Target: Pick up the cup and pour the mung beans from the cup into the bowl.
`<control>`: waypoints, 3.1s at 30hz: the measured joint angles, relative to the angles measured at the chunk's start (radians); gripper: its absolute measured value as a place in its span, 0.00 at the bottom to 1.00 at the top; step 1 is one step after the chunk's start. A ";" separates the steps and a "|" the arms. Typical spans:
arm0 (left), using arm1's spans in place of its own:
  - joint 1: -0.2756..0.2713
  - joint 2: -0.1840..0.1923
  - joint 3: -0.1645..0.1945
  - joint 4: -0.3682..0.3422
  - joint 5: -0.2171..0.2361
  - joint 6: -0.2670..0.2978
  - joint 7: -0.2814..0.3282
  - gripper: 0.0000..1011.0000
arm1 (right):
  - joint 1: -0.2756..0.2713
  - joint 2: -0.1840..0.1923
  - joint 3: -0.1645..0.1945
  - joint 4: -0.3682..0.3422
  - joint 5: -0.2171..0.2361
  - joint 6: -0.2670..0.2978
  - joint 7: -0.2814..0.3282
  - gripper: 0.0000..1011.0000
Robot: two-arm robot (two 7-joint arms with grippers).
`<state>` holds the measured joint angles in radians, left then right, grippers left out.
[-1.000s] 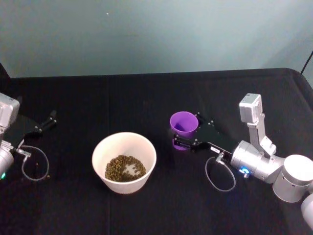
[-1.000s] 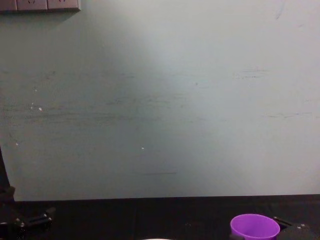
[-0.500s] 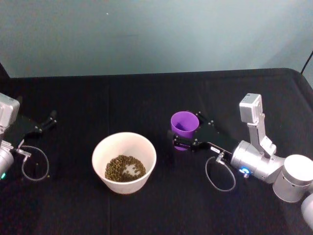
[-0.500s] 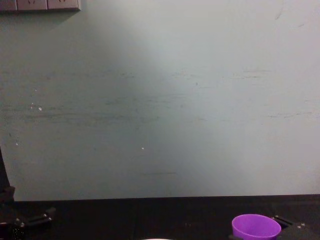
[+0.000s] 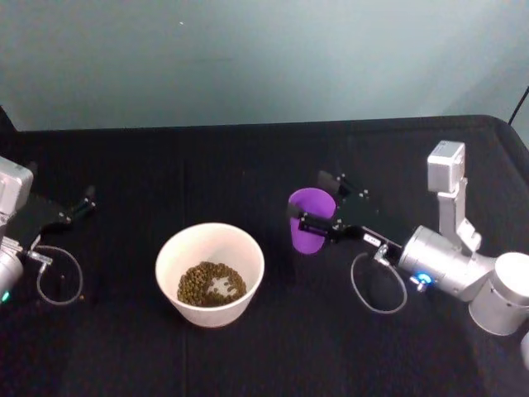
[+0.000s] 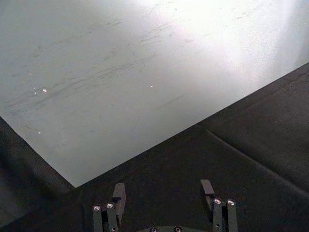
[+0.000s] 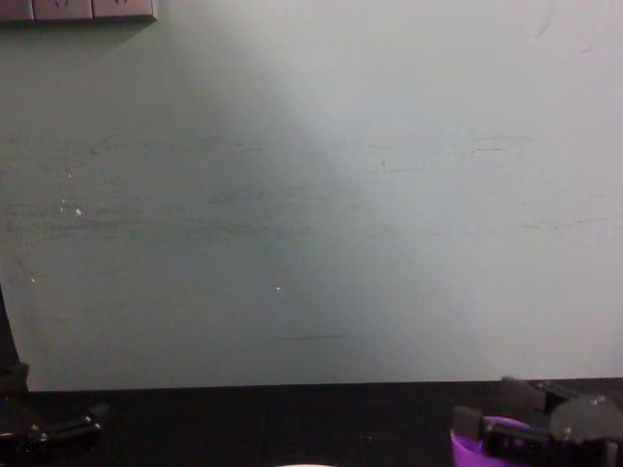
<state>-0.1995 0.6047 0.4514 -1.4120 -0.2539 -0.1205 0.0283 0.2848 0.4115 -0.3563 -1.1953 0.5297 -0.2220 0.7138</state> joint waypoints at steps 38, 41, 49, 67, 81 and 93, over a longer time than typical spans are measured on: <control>0.000 0.000 0.000 0.000 0.000 0.000 0.000 1.00 | -0.229 -0.050 0.183 -0.371 -0.177 0.142 -0.633 0.99; 0.000 0.000 0.000 0.000 0.000 0.000 0.000 1.00 | -0.222 -0.064 0.181 -0.338 -0.215 0.110 -0.649 0.99; 0.000 0.000 0.000 0.000 0.000 0.000 0.000 1.00 | -0.216 -0.088 0.188 -0.291 -0.255 0.059 -0.654 0.99; 0.000 0.000 0.000 0.000 0.000 0.000 0.000 1.00 | -0.216 -0.088 0.188 -0.290 -0.253 0.058 -0.646 0.99; 0.000 0.000 0.000 0.000 0.000 0.000 0.000 1.00 | -0.216 -0.087 0.187 -0.292 -0.253 0.060 -0.647 0.99; 0.000 0.000 0.000 0.000 0.000 0.000 0.000 1.00 | -0.216 -0.086 0.187 -0.293 -0.253 0.061 -0.648 0.99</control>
<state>-0.1995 0.6047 0.4514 -1.4120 -0.2539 -0.1205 0.0283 0.0690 0.3250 -0.1693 -1.4885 0.2770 -0.1614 0.0663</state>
